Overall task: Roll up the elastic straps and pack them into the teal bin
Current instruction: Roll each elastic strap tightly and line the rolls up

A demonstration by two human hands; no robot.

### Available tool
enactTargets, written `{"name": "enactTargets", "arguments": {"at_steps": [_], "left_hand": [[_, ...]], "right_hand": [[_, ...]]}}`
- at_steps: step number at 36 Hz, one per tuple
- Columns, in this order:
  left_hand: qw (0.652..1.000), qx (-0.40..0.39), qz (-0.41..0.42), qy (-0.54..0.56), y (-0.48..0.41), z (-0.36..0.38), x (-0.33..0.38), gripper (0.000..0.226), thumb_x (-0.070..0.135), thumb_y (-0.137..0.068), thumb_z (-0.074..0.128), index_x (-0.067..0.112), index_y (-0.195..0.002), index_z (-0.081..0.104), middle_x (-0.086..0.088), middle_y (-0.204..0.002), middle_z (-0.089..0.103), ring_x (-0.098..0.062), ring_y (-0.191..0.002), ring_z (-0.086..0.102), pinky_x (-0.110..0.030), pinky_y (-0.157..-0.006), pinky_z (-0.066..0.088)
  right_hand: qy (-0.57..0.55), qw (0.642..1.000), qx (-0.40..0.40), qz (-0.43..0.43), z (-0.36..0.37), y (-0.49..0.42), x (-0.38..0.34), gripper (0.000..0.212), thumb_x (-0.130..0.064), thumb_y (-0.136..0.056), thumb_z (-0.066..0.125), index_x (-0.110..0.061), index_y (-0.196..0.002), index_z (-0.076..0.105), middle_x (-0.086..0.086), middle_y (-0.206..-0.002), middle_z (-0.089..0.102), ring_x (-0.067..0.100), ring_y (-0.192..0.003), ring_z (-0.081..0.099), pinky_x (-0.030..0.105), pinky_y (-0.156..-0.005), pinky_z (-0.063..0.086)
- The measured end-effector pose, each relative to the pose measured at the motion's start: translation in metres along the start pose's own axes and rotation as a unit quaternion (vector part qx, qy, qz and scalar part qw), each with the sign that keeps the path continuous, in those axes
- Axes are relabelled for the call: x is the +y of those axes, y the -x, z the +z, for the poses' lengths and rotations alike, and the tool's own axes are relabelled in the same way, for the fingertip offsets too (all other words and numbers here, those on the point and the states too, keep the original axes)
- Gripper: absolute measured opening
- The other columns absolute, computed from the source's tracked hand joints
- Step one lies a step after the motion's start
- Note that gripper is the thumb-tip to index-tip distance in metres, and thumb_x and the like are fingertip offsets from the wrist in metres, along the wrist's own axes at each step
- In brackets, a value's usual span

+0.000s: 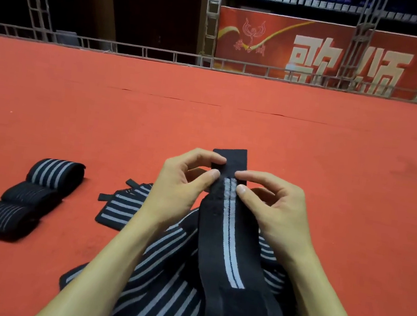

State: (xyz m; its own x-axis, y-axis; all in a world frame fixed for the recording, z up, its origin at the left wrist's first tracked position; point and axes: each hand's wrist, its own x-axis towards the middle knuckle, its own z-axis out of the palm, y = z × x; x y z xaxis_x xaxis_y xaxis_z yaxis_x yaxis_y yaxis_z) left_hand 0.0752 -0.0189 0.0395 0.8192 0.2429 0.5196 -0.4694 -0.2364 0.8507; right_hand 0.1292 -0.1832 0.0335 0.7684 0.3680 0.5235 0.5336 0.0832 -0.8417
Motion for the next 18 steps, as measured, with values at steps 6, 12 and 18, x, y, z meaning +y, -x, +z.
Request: {"name": "enactTargets", "arguments": {"at_steps": [6, 12, 18], "left_hand": [[0.997, 0.004, 0.056, -0.044, -0.002, -0.005, 0.001, 0.028, -0.006, -0.089, 0.065, 0.022, -0.09, 0.069, 0.01, -0.085, 0.071, -0.013, -0.07, 0.064, -0.023, -0.067, 0.053], [0.998, 0.002, 0.058, -0.039, -0.001, 0.002, 0.003, 0.022, -0.001, -0.091, 0.065, 0.02, -0.096, 0.066, 0.002, -0.084, 0.07, -0.03, -0.072, 0.064, -0.039, -0.067, 0.055], [0.998, 0.034, 0.059, -0.014, -0.001, 0.005, 0.008, 0.018, -0.004, -0.089, 0.065, 0.012, -0.085, 0.06, -0.002, -0.077, 0.065, -0.013, -0.065, 0.059, -0.032, -0.06, 0.049]], "right_hand": [[-0.029, 0.999, 0.01, -0.025, 0.002, -0.008, -0.007, 0.026, -0.001, -0.087, 0.071, -0.026, -0.094, 0.075, -0.01, -0.094, 0.076, 0.01, -0.081, 0.072, 0.023, -0.076, 0.056], [-0.027, 0.996, 0.076, -0.038, 0.005, -0.007, -0.005, 0.021, 0.0, -0.082, 0.075, -0.021, -0.085, 0.076, -0.008, -0.085, 0.077, 0.008, -0.076, 0.073, 0.019, -0.07, 0.054], [-0.019, 0.996, 0.074, -0.05, 0.007, -0.007, -0.012, 0.021, 0.001, -0.08, 0.076, -0.02, -0.082, 0.076, -0.008, -0.082, 0.077, 0.004, -0.074, 0.071, 0.017, -0.07, 0.054]]}}
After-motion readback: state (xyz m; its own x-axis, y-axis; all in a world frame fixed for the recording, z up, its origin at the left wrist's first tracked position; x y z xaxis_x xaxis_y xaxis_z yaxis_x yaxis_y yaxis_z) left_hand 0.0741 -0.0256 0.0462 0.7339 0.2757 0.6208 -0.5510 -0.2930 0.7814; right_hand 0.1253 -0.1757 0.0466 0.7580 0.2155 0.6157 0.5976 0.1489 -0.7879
